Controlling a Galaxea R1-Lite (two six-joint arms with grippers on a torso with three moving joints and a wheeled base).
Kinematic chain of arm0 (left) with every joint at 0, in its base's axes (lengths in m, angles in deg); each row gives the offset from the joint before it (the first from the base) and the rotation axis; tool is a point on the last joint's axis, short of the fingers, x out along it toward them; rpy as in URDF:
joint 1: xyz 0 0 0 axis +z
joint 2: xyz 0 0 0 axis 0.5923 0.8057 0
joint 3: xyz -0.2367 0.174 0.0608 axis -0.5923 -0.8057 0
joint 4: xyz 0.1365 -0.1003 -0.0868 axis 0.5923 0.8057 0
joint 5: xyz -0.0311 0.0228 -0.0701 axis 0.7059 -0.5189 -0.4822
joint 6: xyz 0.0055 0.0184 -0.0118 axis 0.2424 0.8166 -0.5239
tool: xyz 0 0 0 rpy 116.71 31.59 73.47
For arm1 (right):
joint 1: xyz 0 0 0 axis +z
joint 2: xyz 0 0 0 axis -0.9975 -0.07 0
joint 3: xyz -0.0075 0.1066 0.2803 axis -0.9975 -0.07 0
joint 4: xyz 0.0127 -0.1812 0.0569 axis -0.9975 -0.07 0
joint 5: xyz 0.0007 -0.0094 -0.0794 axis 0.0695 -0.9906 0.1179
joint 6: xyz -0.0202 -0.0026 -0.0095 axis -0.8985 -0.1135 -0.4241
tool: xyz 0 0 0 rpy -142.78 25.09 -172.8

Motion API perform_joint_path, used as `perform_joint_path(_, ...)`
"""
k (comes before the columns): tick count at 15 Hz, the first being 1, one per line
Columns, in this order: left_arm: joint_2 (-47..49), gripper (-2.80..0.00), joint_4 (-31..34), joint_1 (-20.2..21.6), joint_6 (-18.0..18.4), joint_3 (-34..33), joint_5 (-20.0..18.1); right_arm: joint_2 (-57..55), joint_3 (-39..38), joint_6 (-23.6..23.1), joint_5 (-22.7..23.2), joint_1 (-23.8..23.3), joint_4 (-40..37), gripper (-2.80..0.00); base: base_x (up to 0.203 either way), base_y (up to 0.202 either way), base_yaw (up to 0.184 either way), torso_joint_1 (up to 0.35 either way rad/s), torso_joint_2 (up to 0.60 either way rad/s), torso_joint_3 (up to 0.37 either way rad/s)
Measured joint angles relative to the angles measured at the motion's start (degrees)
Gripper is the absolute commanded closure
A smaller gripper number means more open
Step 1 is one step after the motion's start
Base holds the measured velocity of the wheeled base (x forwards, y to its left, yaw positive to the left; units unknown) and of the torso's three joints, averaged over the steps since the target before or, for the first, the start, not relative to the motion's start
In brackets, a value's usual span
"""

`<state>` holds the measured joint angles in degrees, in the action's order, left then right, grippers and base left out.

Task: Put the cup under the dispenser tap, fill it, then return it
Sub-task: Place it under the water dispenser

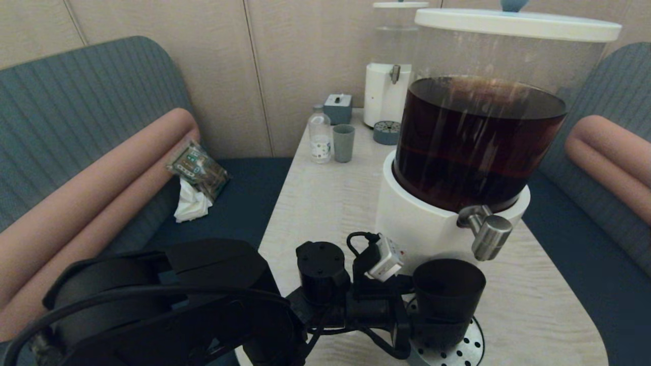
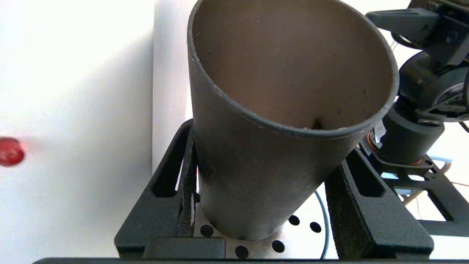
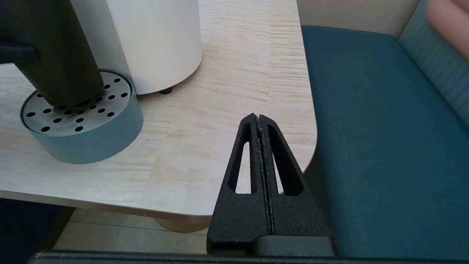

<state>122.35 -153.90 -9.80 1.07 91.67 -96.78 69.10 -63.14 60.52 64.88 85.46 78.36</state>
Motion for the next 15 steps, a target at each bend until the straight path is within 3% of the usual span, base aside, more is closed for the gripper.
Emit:
perform_joint_path(11, 1.2, 0.00, -0.3, -0.2, 0.0, 0.5, 0.1, 0.0, 0.0, 0.0, 0.0, 0.0, 0.0, 0.00, 0.000, 0.000, 0.000, 0.000, 0.00, 0.000)
perform_joint_path(12, 1.2, -2.80, -0.3, -0.2, 0.0, 0.3, 0.1, 0.0, 0.0, 0.0, 0.0, 0.0, 0.0, 0.00, 0.000, 0.000, 0.000, 0.000, 0.00, 0.000)
perform_joint_path(15, 1.2, -2.80, 0.2, -0.2, 0.0, 0.1, 0.1, 0.0, 0.0, 0.0, 0.0, 0.0, 0.0, 0.00, 0.000, 0.000, 0.000, 0.000, 0.00, 0.000)
